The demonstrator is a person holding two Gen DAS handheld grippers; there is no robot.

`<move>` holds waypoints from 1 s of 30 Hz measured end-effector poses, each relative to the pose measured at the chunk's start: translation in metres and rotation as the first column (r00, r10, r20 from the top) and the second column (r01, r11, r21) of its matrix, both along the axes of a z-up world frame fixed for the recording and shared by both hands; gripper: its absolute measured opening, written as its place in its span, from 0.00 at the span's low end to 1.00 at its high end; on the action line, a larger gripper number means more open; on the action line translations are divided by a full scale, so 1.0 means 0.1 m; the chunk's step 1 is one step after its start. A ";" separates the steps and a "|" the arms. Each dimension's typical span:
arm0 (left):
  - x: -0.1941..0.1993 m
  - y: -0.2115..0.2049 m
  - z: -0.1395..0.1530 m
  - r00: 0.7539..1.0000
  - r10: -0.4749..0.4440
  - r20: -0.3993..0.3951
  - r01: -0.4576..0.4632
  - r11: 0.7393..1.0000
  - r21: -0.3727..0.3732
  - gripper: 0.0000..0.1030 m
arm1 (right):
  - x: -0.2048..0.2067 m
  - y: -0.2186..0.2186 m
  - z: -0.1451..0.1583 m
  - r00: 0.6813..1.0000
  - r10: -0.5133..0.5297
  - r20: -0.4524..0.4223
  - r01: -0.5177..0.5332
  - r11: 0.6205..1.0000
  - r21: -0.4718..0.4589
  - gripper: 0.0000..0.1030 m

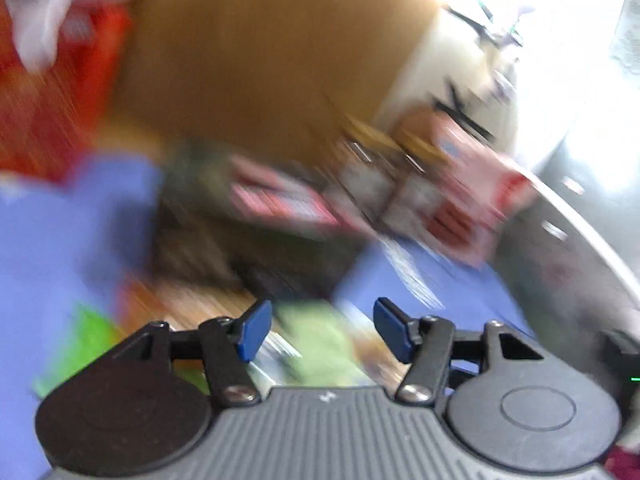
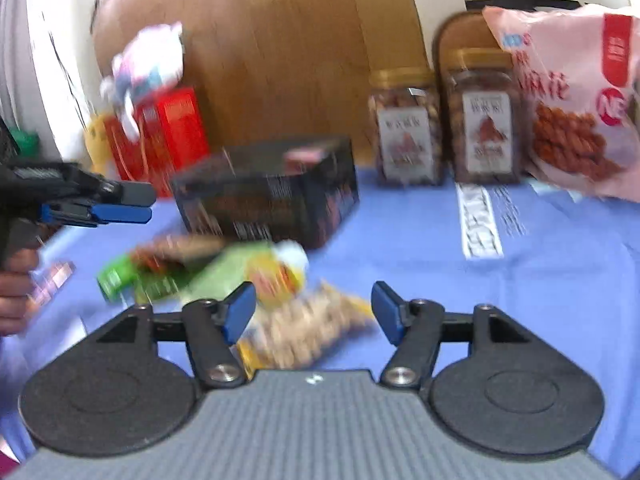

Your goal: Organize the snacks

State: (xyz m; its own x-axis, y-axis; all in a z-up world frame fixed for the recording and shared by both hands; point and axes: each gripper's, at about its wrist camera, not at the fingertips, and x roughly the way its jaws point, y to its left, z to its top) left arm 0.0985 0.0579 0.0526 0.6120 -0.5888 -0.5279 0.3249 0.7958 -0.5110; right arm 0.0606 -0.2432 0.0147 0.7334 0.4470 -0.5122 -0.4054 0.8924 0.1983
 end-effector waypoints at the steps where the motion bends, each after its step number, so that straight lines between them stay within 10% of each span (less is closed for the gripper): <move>1: -0.02 -0.10 -0.07 0.998 -0.046 -0.032 0.045 0.999 -0.029 0.54 | -0.01 0.00 -0.05 1.000 -0.004 -0.016 0.005 1.000 0.003 0.64; 6: -0.11 -0.61 -0.31 0.982 -0.143 -0.125 0.147 0.989 0.022 0.50 | 0.29 -0.26 -0.14 0.991 -0.071 -0.112 0.090 0.981 0.172 0.52; 12: -0.15 -0.70 -0.53 0.968 -0.123 -0.219 0.122 0.992 -0.019 0.43 | 0.61 -0.25 -0.37 0.962 -0.024 -0.274 0.096 0.962 0.254 0.07; 18: -0.21 -0.35 -0.51 0.974 -0.073 -0.214 0.072 0.997 -0.010 0.46 | -0.19 -0.02 -0.31 0.982 0.108 -0.154 -0.083 0.983 0.163 0.11; 22: -0.24 -0.25 -0.48 0.978 -0.061 -0.197 0.063 0.998 0.008 0.50 | -0.48 0.10 -0.25 0.991 0.122 -0.054 -0.122 0.993 0.004 0.70; 27: -0.21 -0.39 -0.49 0.979 -0.083 -0.185 0.093 0.995 0.048 0.48 | -0.51 0.31 -0.30 0.974 0.221 -0.043 -0.224 0.970 -0.094 0.68; 30: -0.27 -0.51 -0.48 0.980 -0.113 -0.162 0.131 0.986 0.103 0.38 | -0.50 0.47 -0.31 0.977 0.215 0.000 -0.212 0.962 -0.170 0.37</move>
State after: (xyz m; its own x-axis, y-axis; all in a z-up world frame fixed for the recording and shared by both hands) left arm 0.0713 0.0068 0.0045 0.4449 -0.5853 -0.6779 0.3473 0.8104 -0.4718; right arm 0.0106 -0.1962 -0.0166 0.6404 0.5026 -0.5808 -0.5920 0.8047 0.0437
